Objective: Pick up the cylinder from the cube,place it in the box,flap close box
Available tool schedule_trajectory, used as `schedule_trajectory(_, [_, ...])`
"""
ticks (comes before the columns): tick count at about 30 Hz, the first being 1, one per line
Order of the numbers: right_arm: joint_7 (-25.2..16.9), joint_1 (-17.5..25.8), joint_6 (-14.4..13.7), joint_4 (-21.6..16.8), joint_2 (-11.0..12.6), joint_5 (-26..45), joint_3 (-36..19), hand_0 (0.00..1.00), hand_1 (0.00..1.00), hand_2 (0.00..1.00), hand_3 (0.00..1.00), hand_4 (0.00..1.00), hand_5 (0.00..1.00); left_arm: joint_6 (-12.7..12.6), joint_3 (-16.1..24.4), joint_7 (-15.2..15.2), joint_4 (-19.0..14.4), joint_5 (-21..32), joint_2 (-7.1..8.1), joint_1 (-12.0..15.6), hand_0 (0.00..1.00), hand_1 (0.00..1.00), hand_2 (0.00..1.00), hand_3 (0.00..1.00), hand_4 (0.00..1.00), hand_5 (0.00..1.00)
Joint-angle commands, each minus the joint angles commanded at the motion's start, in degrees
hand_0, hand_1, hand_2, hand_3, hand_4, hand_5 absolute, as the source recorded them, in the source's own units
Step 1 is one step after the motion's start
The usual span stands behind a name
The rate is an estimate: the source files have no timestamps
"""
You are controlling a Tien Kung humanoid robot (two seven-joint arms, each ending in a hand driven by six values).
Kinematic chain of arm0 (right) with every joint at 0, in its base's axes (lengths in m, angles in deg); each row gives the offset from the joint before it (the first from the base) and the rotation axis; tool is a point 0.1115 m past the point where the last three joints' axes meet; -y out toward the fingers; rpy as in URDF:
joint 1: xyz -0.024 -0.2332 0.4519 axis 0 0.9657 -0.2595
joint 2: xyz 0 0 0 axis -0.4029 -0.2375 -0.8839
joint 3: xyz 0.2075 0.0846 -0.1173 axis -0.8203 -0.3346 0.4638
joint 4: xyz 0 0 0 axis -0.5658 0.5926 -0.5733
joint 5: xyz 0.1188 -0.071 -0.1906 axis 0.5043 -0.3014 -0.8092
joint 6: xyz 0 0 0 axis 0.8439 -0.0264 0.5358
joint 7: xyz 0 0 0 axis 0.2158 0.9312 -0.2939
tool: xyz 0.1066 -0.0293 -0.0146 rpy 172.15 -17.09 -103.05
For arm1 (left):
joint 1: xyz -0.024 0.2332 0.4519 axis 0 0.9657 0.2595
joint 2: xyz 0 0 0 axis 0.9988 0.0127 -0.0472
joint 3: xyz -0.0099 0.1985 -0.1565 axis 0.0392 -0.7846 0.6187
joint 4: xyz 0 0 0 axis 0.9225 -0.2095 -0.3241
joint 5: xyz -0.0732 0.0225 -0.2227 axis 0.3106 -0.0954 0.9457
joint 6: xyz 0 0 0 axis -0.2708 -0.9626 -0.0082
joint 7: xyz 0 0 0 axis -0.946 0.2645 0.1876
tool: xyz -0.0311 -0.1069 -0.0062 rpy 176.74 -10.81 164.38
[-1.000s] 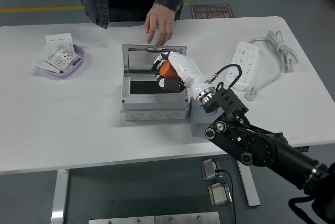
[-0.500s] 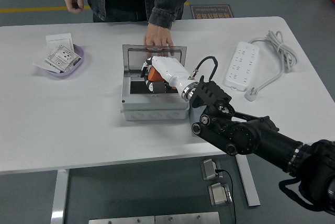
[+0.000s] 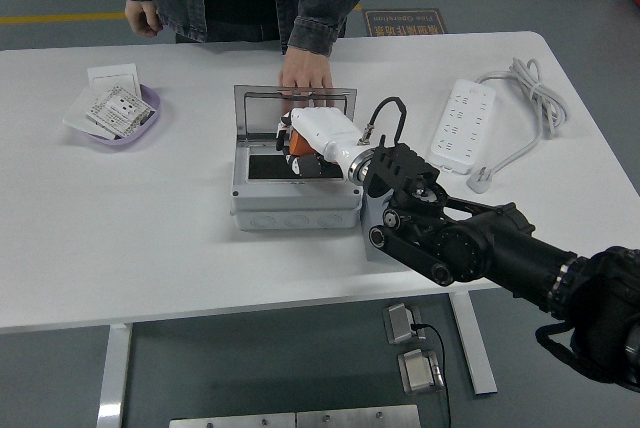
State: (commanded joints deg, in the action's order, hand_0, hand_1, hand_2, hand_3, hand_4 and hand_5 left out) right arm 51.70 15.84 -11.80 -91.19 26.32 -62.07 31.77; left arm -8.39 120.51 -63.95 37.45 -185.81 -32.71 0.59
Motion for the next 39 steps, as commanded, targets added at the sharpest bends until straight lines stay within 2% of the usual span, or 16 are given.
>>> schedule_trajectory(4, [0.1, -0.3, 0.3, 0.3, 0.0, 0.5, 1.2, 0.064, 0.150, 0.424, 0.352, 0.129, 0.002, 0.0, 0.1, -0.1, 0.0, -0.1, 0.09, -0.1, 0.614, 0.681, 0.639, 0.630, 0.717, 0.511])
schedule_trajectory(5, [0.0, -0.4, 0.4, 0.3, 0.0, 0.7, 1.4, 0.089, 0.189, 0.453, 0.489, 0.338, 0.029, 0.0, 0.1, -0.1, 0.0, -0.2, 0.10, -0.1, 0.614, 0.681, 0.638, 0.629, 0.717, 0.510])
schedule_trajectory(16, [-1.3, -0.6, 0.4, 0.4, 0.0, 2.8, 0.7, 0.090, 0.190, 0.456, 0.505, 0.340, 0.031, 0.2, 0.5, 0.2, 0.0, -0.8, 0.04, -0.2, 0.614, 0.681, 0.640, 0.630, 0.717, 0.509])
schedule_trajectory(17, [-1.4, -0.5, 0.4, 0.3, 0.0, 3.1, 0.6, 0.107, 0.210, 0.510, 0.630, 0.447, 0.115, 0.3, 0.6, 0.3, 0.0, -0.9, 0.03, -0.2, 0.614, 0.681, 0.639, 0.629, 0.718, 0.509])
schedule_trajectory(22, [-2.0, -0.2, 0.0, 0.3, 0.0, 4.1, 0.4, 0.107, 0.210, 0.510, 0.630, 0.447, 0.115, 0.6, 1.0, 0.7, 0.0, -1.4, 0.02, -0.1, 0.614, 0.681, 0.639, 0.629, 0.718, 0.509])
schedule_trajectory(23, [-2.1, -0.2, 0.0, 0.3, 0.0, 4.2, 0.3, 0.308, 0.376, 0.613, 0.712, 0.726, 0.509, 0.6, 1.1, 0.7, 0.0, -1.5, 0.01, -0.1, 0.614, 0.681, 0.640, 0.630, 0.718, 0.508])
schedule_trajectory(28, [-2.5, 0.0, -0.4, 0.4, 0.0, 4.5, 0.0, 0.308, 0.376, 0.613, 0.712, 0.726, 0.509, 0.6, 1.1, 0.7, 0.0, -1.6, -0.01, -0.1, 0.614, 0.681, 0.640, 0.630, 0.718, 0.508])
schedule_trajectory(29, [-2.5, 0.0, -0.5, 0.4, 0.0, 4.6, -0.1, 0.524, 0.512, 0.649, 0.769, 0.819, 0.632, 0.6, 1.1, 0.7, 0.0, -1.6, -0.02, -0.1, 0.614, 0.681, 0.640, 0.630, 0.719, 0.509])
schedule_trajectory(34, [-2.8, 0.1, -0.9, 0.5, 0.0, 4.8, -0.4, 0.524, 0.512, 0.649, 0.769, 0.819, 0.632, 0.7, 1.0, 0.8, 0.0, -1.7, -0.09, -0.3, 0.614, 0.681, 0.640, 0.630, 0.719, 0.509])
schedule_trajectory(35, [-2.9, 0.1, -1.0, 0.5, 0.0, 4.8, -0.5, 0.582, 0.525, 0.648, 0.775, 0.843, 0.664, 0.7, 1.0, 0.8, 0.0, -1.7, -0.10, -0.3, 0.614, 0.681, 0.639, 0.630, 0.719, 0.509])
schedule_trajectory(39, [-3.0, 0.2, -1.2, 0.4, 0.0, 4.7, -0.7, 0.582, 0.525, 0.648, 0.775, 0.843, 0.664, 0.8, 0.9, 0.8, 0.0, -1.7, -0.15, -0.4, 0.614, 0.681, 0.639, 0.630, 0.719, 0.509])
